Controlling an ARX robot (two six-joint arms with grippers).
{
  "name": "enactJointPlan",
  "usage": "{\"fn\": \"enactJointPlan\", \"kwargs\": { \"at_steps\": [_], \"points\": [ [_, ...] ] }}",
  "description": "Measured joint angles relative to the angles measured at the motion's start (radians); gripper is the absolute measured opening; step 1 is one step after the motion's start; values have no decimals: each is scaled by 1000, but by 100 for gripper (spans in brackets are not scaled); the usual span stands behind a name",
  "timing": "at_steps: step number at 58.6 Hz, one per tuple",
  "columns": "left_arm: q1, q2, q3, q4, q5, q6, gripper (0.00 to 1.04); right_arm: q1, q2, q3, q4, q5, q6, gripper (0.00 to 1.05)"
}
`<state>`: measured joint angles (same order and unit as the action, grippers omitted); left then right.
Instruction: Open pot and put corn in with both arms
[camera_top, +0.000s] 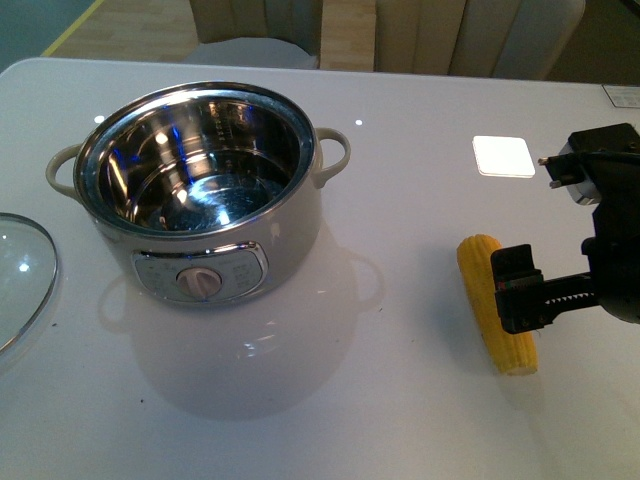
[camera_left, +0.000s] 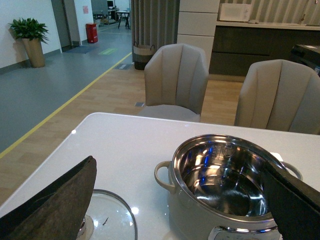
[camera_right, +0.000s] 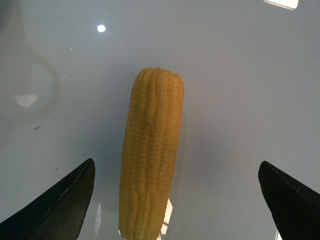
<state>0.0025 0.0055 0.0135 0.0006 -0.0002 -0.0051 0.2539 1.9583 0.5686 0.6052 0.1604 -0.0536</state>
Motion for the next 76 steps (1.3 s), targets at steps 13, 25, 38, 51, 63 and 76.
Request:
{"fn": "enactJointPlan", "kwargs": {
  "at_steps": [13, 25, 38, 51, 63, 76],
  "points": [
    [0, 0, 0, 0, 0, 0, 98, -6, 135, 116, -23, 2, 4, 96],
    [0, 0, 0, 0, 0, 0, 98, 2, 226, 186, -51, 5, 18, 96],
    [0, 0, 0, 0, 0, 0, 98, 3, 301, 239, -70, 12, 37, 96],
    [0, 0, 0, 0, 0, 0, 98, 3, 351, 275, -91, -1, 66, 96],
    [0, 0, 0, 0, 0, 0, 98, 9, 385, 301, -101, 3, 80, 96],
    [0, 0, 0, 0, 0, 0, 98, 19, 394, 312, -108, 4, 88, 94]
  ]
}}
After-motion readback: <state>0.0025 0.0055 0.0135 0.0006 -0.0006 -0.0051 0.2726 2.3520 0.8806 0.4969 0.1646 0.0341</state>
